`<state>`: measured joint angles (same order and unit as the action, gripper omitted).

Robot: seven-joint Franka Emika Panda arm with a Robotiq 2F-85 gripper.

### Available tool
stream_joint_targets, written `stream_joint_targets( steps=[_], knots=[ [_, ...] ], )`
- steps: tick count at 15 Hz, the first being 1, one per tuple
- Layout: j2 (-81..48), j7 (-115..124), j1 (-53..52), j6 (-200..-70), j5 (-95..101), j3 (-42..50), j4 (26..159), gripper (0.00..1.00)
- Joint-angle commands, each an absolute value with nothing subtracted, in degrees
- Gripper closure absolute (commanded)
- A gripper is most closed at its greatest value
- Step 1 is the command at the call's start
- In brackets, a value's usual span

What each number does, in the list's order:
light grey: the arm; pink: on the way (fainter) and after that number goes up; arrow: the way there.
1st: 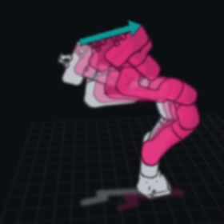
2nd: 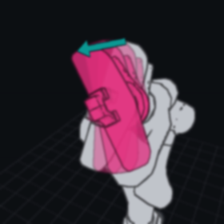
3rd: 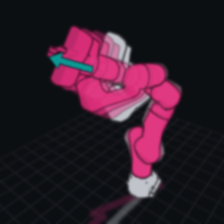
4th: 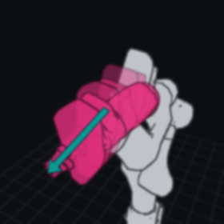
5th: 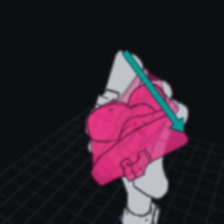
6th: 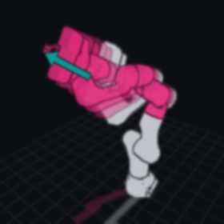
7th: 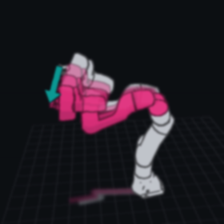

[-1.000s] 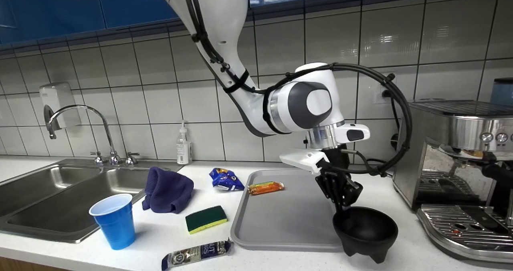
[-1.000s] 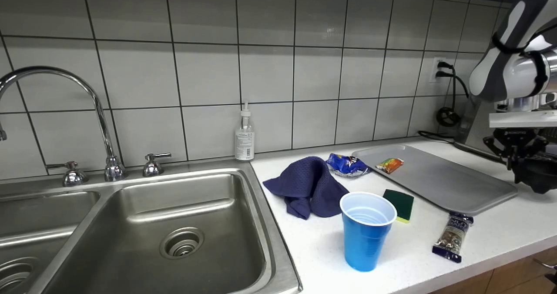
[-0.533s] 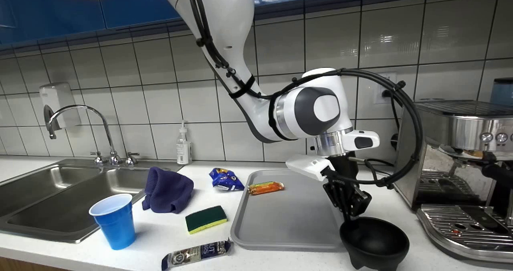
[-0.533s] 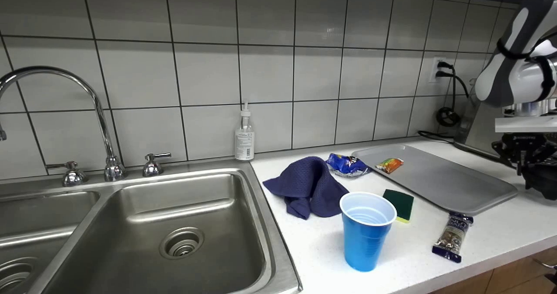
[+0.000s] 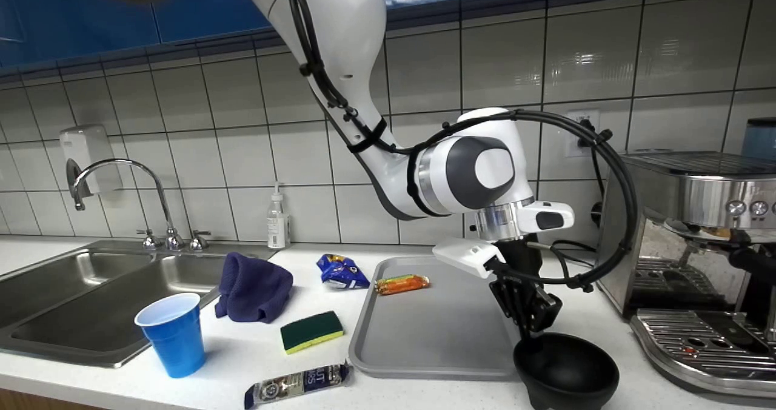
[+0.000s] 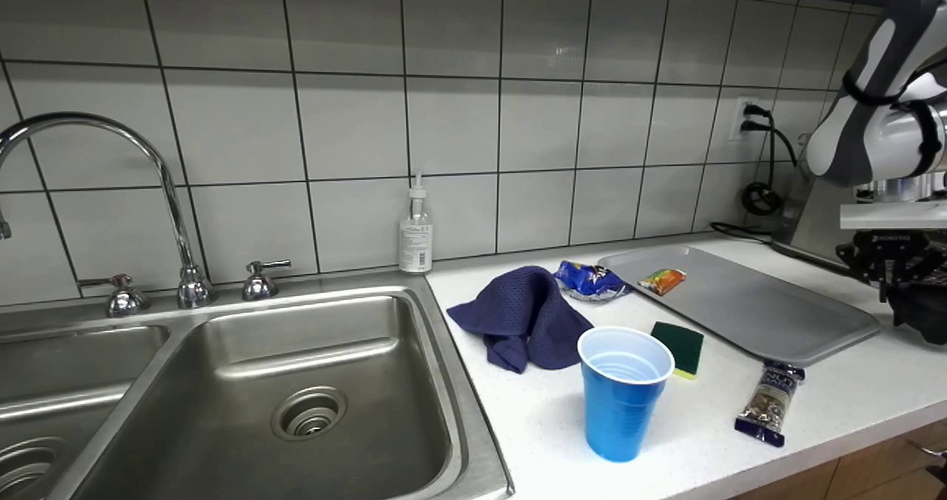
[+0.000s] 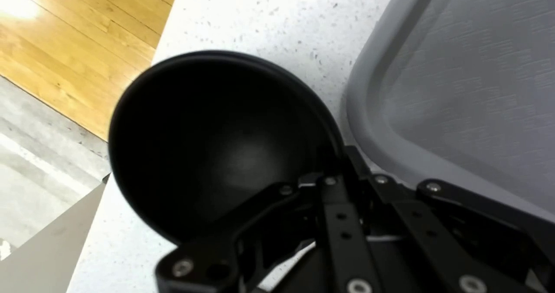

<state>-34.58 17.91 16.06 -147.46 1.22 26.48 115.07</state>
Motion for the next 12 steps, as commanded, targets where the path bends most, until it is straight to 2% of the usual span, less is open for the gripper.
stream_joint_targets(
  steps=[1,9,12],
  knots=[
    [-34.61,18.96,16.58,-145.63,1.15,26.29,113.28,0.60],
    [-32.74,18.26,16.27,-145.85,1.25,25.90,113.31,0.01],
    [-31.13,18.22,15.59,-146.74,1.23,25.31,114.38,0.00]
  ],
)
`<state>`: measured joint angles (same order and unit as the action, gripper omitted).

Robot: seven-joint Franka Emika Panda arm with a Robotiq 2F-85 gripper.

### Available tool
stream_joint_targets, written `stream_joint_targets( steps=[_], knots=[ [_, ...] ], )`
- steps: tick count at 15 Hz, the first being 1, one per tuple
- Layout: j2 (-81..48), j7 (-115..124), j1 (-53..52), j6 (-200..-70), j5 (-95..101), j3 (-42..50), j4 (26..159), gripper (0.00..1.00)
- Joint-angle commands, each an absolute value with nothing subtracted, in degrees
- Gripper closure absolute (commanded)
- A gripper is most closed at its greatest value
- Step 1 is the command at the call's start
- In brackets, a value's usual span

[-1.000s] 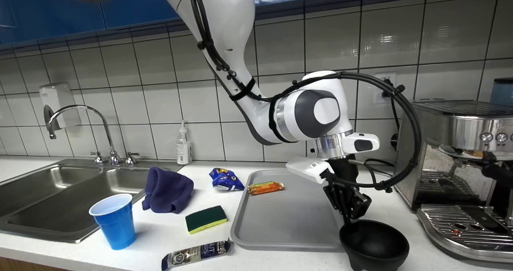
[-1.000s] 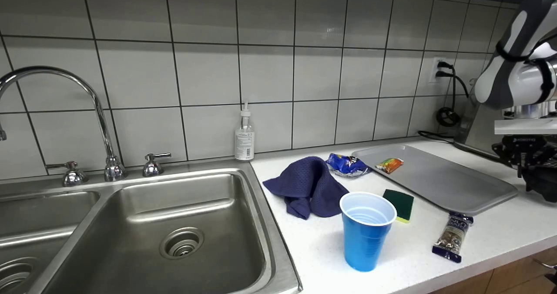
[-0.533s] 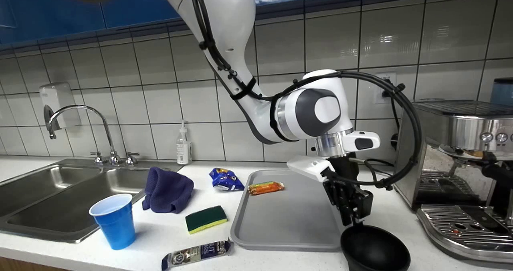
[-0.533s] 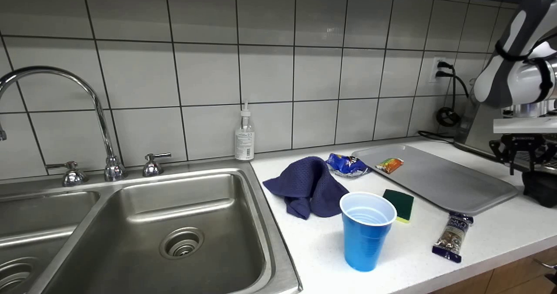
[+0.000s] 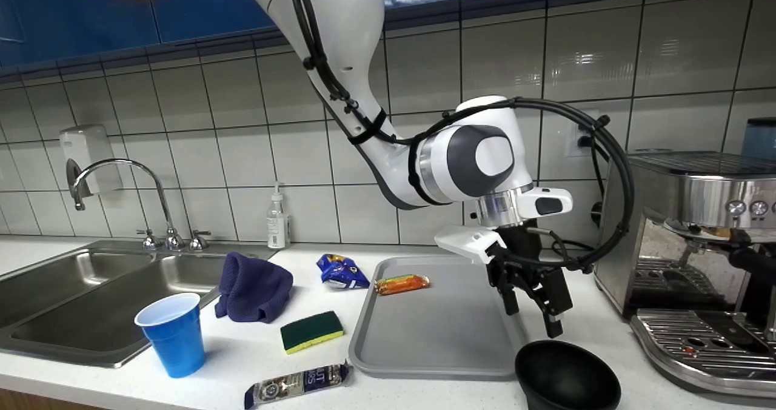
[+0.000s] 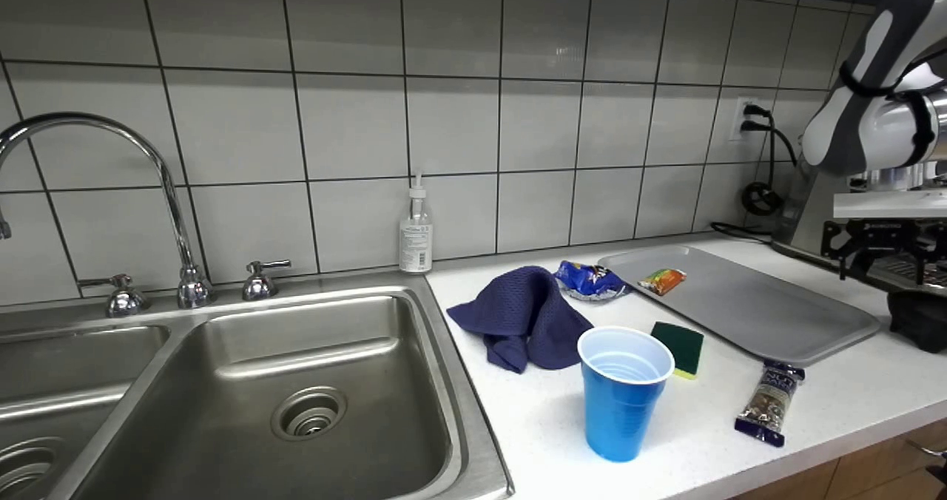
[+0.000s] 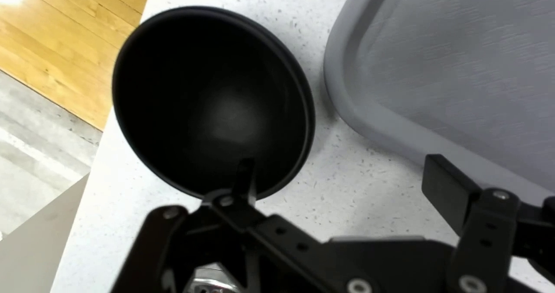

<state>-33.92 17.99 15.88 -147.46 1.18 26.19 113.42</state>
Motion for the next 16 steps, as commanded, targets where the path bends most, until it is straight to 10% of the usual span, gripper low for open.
stream_joint_targets(
  steps=[1,16],
  knots=[
    [-30.60,18.25,15.37,-146.82,1.09,24.94,114.64,0.00],
    [-29.02,18.10,13.09,-147.48,1.48,21.88,115.65,0.00]
  ],
)
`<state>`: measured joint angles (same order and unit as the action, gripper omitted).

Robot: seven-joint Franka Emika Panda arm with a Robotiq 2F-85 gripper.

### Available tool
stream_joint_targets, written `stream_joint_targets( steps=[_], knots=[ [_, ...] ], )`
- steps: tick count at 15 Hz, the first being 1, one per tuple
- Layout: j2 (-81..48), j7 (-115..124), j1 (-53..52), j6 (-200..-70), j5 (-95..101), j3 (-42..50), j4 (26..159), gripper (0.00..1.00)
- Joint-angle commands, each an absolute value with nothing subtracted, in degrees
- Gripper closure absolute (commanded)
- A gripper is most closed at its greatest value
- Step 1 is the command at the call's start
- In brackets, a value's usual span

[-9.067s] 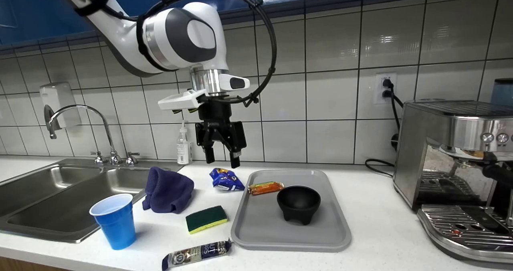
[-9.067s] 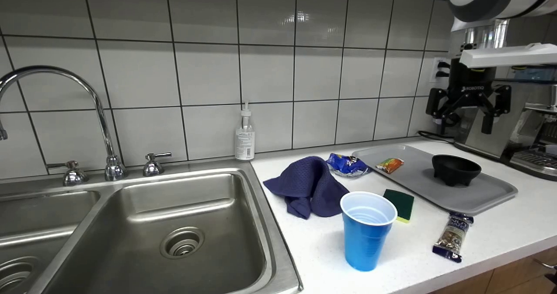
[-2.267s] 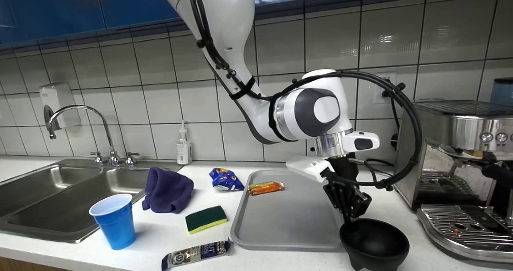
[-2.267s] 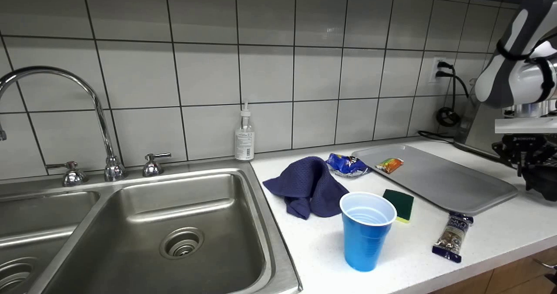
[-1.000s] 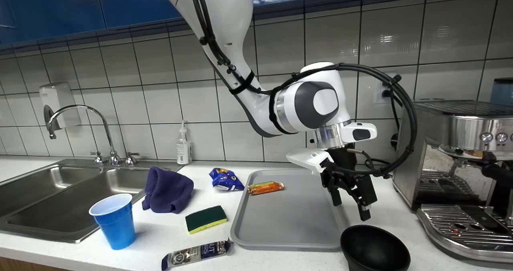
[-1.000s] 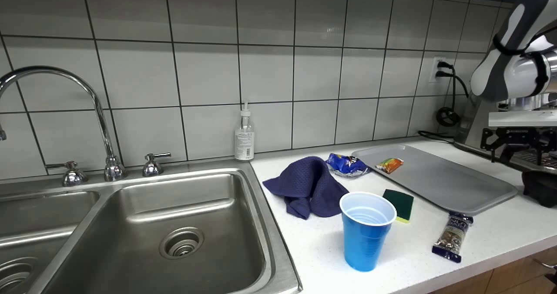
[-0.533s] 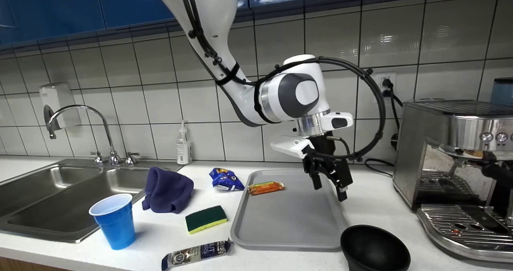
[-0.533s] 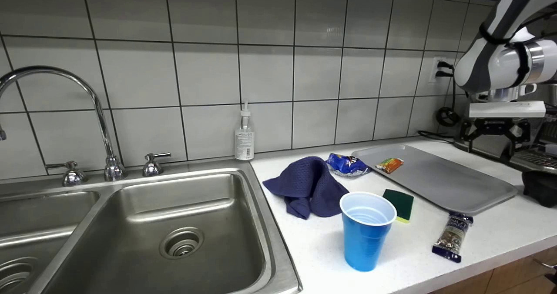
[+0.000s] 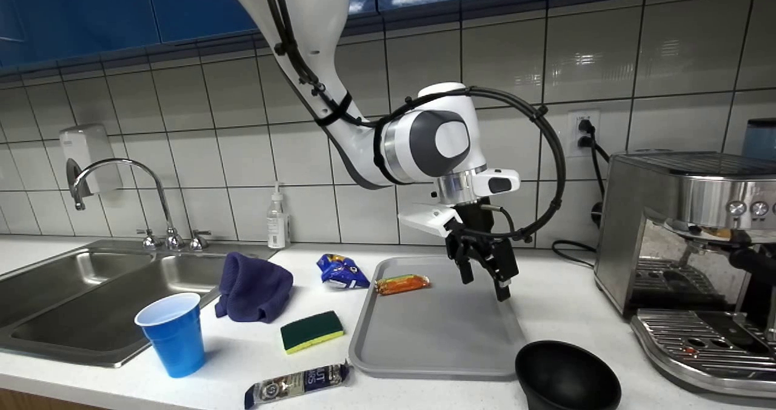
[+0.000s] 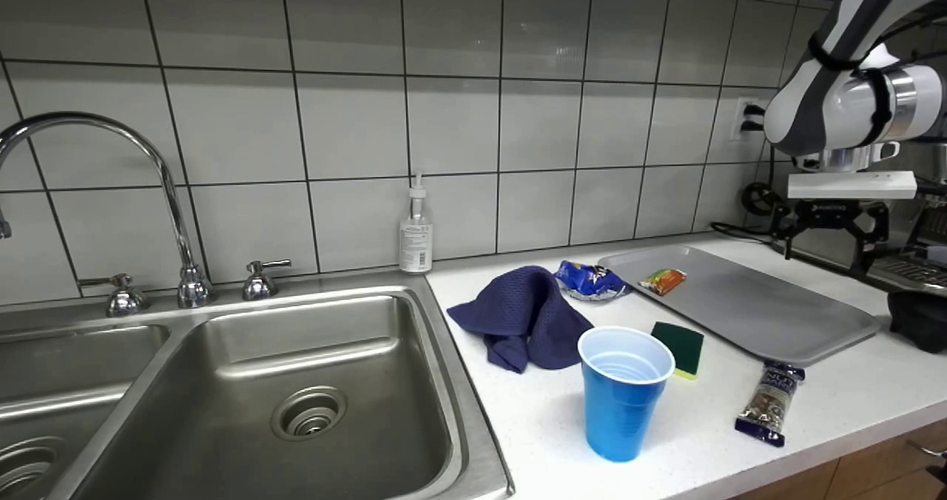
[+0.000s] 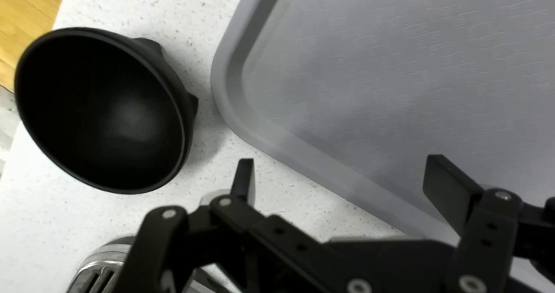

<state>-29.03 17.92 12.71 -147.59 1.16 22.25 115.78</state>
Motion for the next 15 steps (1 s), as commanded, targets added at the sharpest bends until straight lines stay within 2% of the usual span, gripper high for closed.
stream_joint_targets(
  steps=[1,15],
  knots=[
    [-29.02,18.10,13.07,-147.48,1.48,21.88,115.64,0.00],
    [-28.54,34.77,6.57,-147.22,-2.25,21.94,117.41,0.00]
  ],
)
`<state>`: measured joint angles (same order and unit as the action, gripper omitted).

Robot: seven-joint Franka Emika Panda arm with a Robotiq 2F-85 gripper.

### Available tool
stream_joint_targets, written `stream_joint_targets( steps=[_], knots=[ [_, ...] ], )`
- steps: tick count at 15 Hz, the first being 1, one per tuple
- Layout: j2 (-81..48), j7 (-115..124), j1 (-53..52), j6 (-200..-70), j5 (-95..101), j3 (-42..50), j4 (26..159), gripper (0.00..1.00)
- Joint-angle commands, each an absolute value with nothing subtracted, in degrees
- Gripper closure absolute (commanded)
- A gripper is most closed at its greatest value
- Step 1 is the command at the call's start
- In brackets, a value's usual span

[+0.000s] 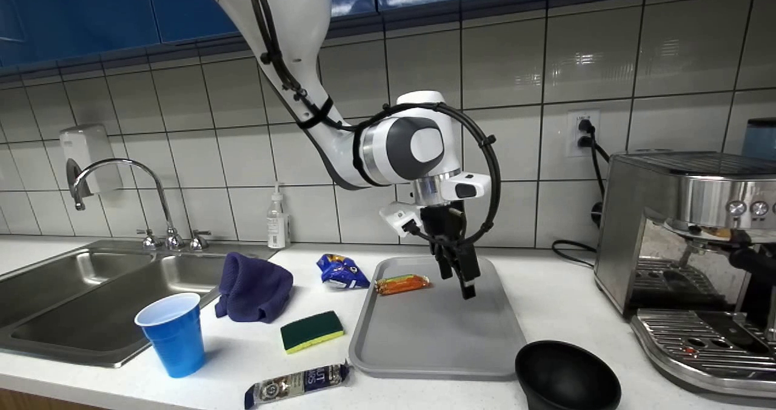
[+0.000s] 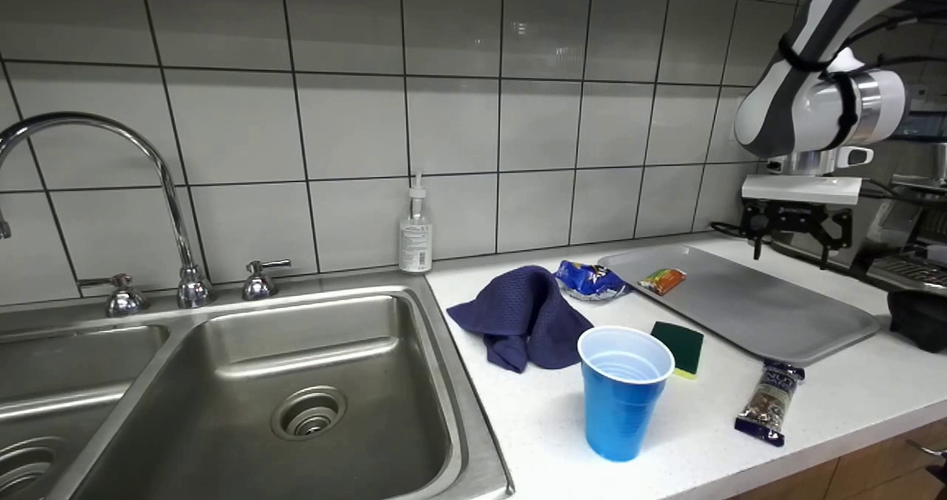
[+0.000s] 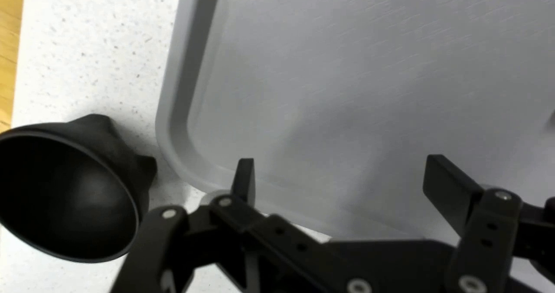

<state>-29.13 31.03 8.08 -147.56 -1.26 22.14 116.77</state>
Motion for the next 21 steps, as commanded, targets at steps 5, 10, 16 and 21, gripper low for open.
stream_joint_targets(
  steps=[5,10,16,21],
  knots=[
    [-29.66,40.19,4.57,-146.69,-2.94,20.84,116.32,0.00],
    [-31.18,44.06,3.77,-146.46,-3.98,19.03,114.76,0.00],
    [-32.63,46.24,2.88,-146.63,-3.91,17.53,112.80,0.00],
    [-34.80,47.55,2.06,-146.31,-3.99,16.72,109.94,0.00]
  ],
)
